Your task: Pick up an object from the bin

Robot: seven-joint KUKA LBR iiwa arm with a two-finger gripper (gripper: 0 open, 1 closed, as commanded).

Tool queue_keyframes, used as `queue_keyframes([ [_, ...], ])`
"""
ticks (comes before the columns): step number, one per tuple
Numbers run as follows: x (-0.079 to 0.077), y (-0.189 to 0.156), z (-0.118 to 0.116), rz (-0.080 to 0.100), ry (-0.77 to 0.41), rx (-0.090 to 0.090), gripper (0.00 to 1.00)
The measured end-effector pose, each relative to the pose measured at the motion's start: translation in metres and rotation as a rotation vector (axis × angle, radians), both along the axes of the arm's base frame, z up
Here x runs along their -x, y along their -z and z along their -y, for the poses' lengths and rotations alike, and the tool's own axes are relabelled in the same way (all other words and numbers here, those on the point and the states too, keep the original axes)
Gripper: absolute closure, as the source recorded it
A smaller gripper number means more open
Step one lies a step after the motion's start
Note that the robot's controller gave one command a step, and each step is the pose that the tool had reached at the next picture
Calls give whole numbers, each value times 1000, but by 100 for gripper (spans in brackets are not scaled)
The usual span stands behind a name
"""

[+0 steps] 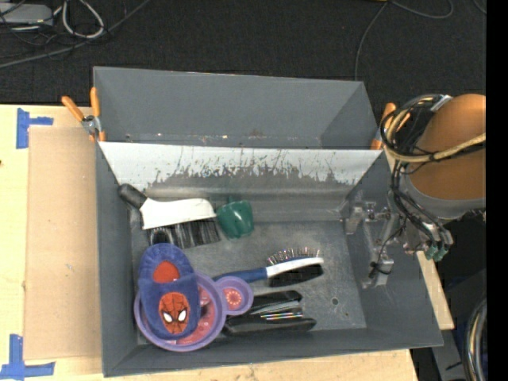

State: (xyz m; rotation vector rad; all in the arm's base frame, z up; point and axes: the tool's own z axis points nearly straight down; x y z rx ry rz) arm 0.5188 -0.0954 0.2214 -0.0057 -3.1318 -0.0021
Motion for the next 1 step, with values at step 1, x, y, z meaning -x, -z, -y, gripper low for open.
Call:
queue_keyframes([
  [1,-2,-5,-1,9,-4,1,0],
])
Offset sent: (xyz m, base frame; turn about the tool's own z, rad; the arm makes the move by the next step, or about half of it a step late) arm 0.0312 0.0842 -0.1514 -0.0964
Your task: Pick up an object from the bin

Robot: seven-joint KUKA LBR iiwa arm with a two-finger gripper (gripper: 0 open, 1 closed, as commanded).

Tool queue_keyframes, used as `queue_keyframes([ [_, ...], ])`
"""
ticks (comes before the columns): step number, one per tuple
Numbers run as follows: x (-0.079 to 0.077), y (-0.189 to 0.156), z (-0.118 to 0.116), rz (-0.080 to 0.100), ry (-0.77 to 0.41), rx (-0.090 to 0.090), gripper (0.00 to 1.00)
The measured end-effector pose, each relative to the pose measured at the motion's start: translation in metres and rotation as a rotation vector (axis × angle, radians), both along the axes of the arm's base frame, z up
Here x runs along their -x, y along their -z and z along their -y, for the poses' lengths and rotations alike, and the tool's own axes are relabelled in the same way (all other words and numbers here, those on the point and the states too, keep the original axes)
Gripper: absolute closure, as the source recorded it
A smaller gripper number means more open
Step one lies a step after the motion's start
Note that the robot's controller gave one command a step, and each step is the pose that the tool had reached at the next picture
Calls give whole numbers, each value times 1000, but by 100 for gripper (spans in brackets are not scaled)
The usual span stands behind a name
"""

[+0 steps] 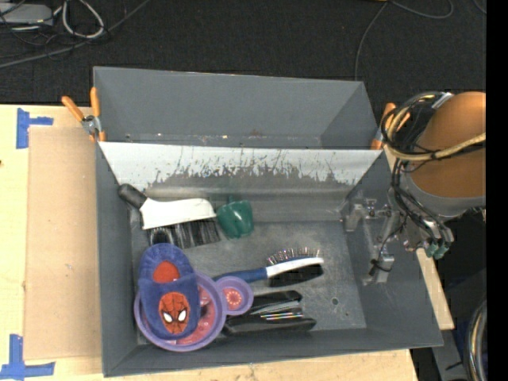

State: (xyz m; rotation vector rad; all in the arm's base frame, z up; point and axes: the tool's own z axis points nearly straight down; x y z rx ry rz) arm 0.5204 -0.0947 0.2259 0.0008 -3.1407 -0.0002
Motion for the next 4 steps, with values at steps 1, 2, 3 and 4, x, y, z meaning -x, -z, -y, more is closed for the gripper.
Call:
queue_keyframes([
  [1,-18,86,-46,2,-51,0,0],
  [2,-34,95,-66,1,-238,2,0],
  [3,-27,106,-87,-5,-148,-2,0],
  [4,-39,159,-68,2,-338,1,0],
])
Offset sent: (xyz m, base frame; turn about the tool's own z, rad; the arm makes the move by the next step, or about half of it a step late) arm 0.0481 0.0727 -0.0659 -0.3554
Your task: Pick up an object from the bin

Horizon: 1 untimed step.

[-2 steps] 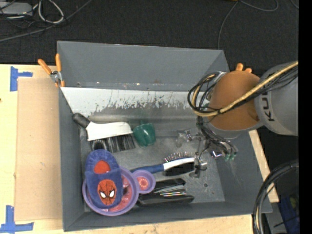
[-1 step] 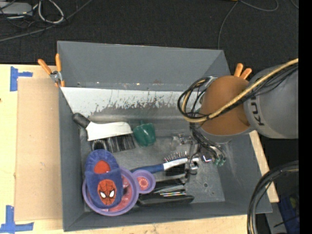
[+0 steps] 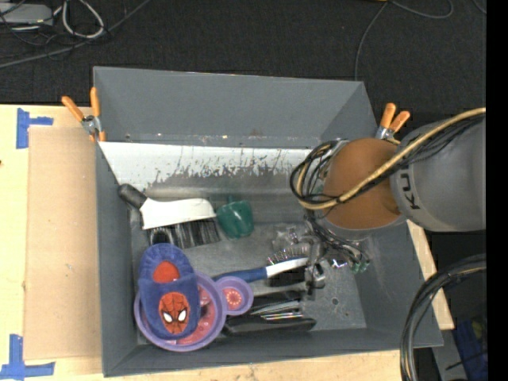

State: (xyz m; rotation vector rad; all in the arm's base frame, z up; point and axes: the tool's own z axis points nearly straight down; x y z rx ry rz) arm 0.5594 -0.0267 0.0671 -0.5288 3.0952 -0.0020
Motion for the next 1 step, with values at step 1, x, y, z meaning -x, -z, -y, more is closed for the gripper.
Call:
queue_keyframes([
  [1,9,-3,1,1,131,-3,100],
])
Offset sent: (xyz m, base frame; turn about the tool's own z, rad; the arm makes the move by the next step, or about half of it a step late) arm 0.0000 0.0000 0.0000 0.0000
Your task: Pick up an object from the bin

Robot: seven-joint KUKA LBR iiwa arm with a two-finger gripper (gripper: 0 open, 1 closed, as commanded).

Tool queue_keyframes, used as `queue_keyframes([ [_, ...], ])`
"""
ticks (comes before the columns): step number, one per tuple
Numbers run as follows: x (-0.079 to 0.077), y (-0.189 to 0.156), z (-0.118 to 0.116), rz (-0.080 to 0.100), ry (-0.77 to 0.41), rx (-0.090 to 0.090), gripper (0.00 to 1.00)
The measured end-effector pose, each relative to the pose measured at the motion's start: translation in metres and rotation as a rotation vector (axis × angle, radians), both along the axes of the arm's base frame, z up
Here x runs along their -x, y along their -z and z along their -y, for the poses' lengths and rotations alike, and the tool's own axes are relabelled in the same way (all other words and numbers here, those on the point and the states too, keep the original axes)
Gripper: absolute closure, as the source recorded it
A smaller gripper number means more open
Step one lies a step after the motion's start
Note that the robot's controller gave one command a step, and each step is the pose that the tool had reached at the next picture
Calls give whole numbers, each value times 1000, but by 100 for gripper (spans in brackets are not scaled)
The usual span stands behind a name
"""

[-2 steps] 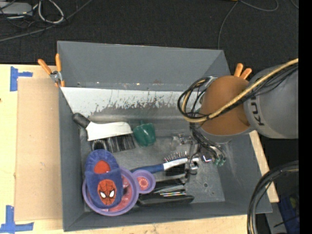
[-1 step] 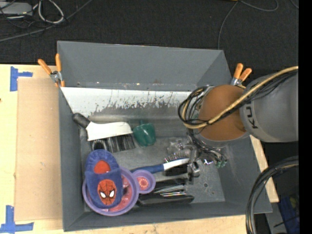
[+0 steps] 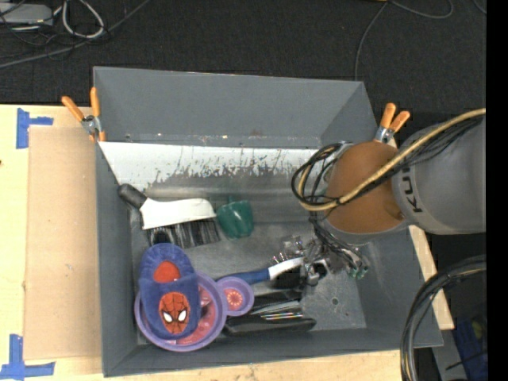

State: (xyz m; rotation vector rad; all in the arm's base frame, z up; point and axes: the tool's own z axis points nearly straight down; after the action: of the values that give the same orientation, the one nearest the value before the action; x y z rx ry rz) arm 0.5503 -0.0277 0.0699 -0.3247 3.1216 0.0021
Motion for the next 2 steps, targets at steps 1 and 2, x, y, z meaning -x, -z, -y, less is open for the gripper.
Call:
queue_keyframes([
  [1,0,0,0,0,-1,0,100],
  [2,1,-11,0,-1,-2,0,100],
])
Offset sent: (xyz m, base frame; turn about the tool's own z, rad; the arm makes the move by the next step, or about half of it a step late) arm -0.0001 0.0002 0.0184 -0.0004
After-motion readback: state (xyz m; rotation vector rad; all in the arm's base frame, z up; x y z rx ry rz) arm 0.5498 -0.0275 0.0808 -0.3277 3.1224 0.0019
